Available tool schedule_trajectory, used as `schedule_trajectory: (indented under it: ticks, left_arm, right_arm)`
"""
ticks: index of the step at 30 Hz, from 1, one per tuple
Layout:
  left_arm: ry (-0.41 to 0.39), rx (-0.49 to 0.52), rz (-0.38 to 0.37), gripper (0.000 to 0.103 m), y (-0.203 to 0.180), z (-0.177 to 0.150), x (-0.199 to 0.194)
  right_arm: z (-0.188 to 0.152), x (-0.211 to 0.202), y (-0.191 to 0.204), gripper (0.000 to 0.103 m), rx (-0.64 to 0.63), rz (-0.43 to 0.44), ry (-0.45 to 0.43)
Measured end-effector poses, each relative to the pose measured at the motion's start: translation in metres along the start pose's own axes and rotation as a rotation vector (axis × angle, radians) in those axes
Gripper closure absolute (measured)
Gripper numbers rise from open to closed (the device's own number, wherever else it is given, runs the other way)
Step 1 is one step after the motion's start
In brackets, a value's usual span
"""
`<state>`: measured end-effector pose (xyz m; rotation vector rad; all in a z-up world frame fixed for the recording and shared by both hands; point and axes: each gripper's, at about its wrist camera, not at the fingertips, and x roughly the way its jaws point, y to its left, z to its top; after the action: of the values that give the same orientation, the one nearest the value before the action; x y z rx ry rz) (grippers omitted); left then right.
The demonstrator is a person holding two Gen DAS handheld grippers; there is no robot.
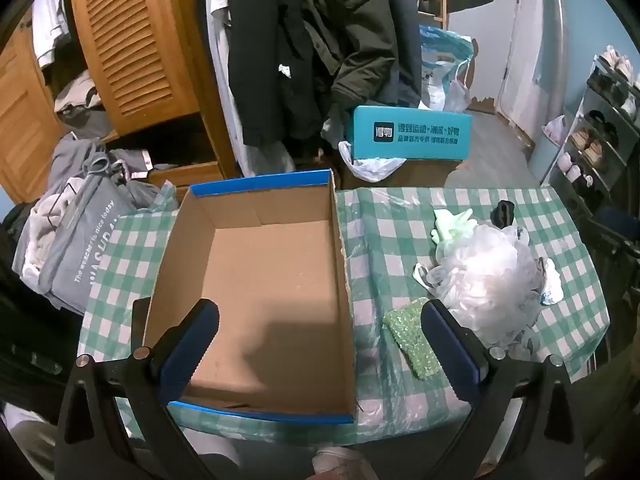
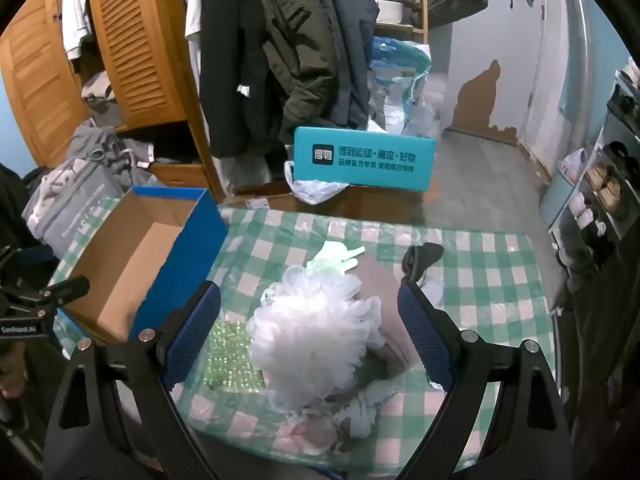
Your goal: Organize soft objects
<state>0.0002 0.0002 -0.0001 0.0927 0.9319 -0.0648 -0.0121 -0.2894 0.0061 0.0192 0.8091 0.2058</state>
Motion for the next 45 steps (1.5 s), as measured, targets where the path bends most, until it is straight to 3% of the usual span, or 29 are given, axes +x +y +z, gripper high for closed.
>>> schedule_trajectory:
  ticks: [4, 9, 13, 45]
  left_arm:
    - [-0.011, -0.022, -0.006, 0.001, 0.004, -0.0024, -0.0003]
    - [-0.018, 0.017, 0.039, 0.001, -0.0029, -0.0006, -0.0013]
    - [-0.017, 0.022, 0.008, 0.001, -0.0004, -0.0009, -0.0017]
    - [0.0, 0.026, -0.019, 0.001, -0.0038, -0.0053, 0.0017]
  right_arm:
    - [-0.0006, -0.0004, 0.0013, 0.014, -0.007, -0.007, -0.003]
    - [-0.0004, 0.0001, 0.0012, 0.014, -0.01, -0.006, 0.006]
    - [0.0021, -0.0015, -0.0007, 0.014, -0.01, -0.002, 0.007]
    - [0.0008, 0.0, 0.0061, 0.014, -0.018, -0.018, 0.005]
